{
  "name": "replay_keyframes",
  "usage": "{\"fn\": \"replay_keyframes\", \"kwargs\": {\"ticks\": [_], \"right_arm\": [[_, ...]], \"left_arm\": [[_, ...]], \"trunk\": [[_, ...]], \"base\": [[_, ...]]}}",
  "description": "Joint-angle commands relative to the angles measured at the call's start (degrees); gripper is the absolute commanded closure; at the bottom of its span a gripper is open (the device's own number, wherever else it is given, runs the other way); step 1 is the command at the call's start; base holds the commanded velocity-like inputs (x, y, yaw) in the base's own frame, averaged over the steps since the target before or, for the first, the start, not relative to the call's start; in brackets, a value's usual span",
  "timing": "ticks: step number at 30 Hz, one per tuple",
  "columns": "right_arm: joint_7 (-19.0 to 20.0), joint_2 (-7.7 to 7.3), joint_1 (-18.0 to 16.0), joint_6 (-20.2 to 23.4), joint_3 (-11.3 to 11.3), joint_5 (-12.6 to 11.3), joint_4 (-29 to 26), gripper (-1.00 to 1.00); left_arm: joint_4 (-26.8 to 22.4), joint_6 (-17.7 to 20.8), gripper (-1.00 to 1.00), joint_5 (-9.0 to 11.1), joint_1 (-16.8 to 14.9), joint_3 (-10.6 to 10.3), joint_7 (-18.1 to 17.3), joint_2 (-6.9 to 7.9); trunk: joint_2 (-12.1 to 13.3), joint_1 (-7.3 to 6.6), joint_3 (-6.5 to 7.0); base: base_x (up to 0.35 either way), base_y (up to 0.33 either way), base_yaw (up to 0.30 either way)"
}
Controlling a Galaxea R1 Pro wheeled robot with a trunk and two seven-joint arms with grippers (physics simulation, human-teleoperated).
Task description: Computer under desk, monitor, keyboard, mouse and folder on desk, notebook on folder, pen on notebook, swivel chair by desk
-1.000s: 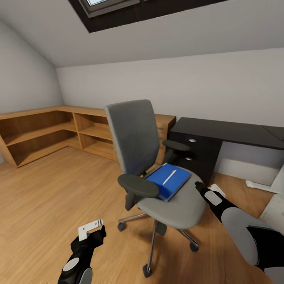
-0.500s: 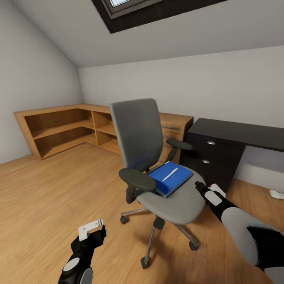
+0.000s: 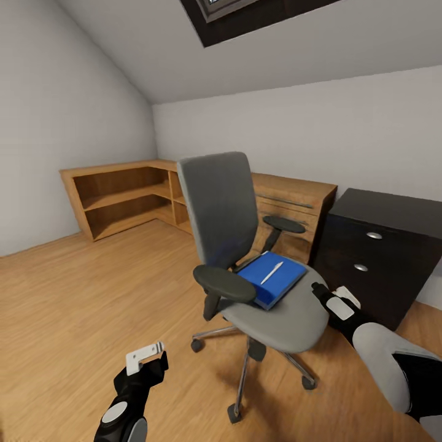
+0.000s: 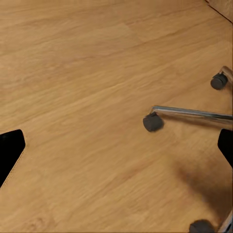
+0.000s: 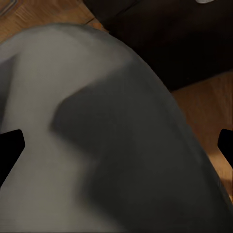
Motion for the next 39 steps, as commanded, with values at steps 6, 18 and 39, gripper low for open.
{"fn": "replay_keyframes", "kwargs": {"ticks": [6,18,39], "right_arm": [[0.1,2.36,0.0,-0.1,-0.4,-0.7,0.0,-1.0],[0.2,2.41,0.0,-0.2,-0.3,-0.7,-0.6,-1.0],[0.1,2.36,0.0,-0.1,-0.4,-0.7,-0.8,-1.0]], "left_arm": [[-0.1,0.3,-1.0,0.6,0.0,-0.2,0.4,0.01],[-0.1,0.5,-1.0,0.6,0.0,-0.2,0.4,0.01],[-0.1,0.5,-1.0,0.6,0.0,-0.2,0.4,0.01]], "trunk": [[0.0,0.02,-0.26],[0.0,0.02,-0.32],[0.0,0.02,-0.32]], "base": [[0.045,0.0,0.26],[-0.069,0.0,0.036],[-0.118,0.0,0.0]]}}
